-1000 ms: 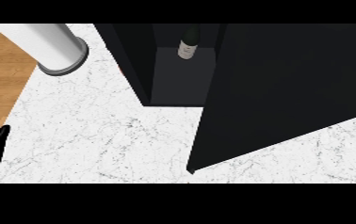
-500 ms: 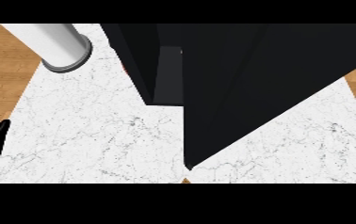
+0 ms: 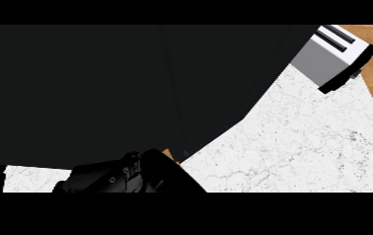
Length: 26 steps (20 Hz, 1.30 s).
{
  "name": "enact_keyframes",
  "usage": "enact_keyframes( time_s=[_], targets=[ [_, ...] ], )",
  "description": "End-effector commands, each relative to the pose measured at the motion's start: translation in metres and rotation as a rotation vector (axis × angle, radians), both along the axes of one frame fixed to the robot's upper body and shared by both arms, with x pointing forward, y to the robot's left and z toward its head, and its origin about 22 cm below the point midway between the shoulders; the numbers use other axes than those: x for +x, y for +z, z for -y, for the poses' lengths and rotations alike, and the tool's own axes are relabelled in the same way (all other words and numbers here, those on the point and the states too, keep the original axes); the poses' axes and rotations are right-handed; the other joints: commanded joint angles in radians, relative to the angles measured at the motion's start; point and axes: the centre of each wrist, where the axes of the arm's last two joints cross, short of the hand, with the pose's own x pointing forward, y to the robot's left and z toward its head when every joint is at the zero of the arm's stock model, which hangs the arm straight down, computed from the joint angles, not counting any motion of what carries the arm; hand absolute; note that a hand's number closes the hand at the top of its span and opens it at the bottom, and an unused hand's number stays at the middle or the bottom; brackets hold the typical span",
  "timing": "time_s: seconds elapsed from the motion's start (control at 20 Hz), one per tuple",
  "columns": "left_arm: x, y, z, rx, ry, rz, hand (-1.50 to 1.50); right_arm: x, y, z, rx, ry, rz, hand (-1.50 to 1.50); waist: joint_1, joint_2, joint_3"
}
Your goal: Pick up the wine, place it into the cabinet and close the cabinet
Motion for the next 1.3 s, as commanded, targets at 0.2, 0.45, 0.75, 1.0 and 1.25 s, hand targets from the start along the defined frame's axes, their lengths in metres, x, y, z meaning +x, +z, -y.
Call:
enact_keyframes(
  time_s=[0.2,0.45,0.75,1.0,1.25],
  targets=[
    [0.007,-0.006,0.001,0.005,0.031,0.007,-1.5,0.057,0.041,-0.052,-0.049,-0.082,0.109,1.5,-0.018,-0.003,0.001],
    [0.01,0.018,-0.006,-0.008,0.028,0.013,-1.5,0.113,0.056,-0.047,-0.081,-0.184,0.139,1.5,-0.018,-0.001,0.002],
    [0.015,0.004,-0.006,0.004,0.05,-0.002,-1.5,0.149,0.056,-0.047,-0.08,-0.206,0.09,1.5,-0.025,-0.001,0.002],
    [0.001,-0.001,-0.005,0.028,0.029,-0.006,-1.5,0.184,0.004,-0.023,-0.112,-0.235,0.084,1.5,-0.022,-0.001,0.003],
    [0.016,0.016,0.006,0.005,0.043,-0.005,-1.5,0.205,0.011,-0.013,-0.112,-0.259,0.114,1.5,-0.023,0.005,0.003]
  ],
)
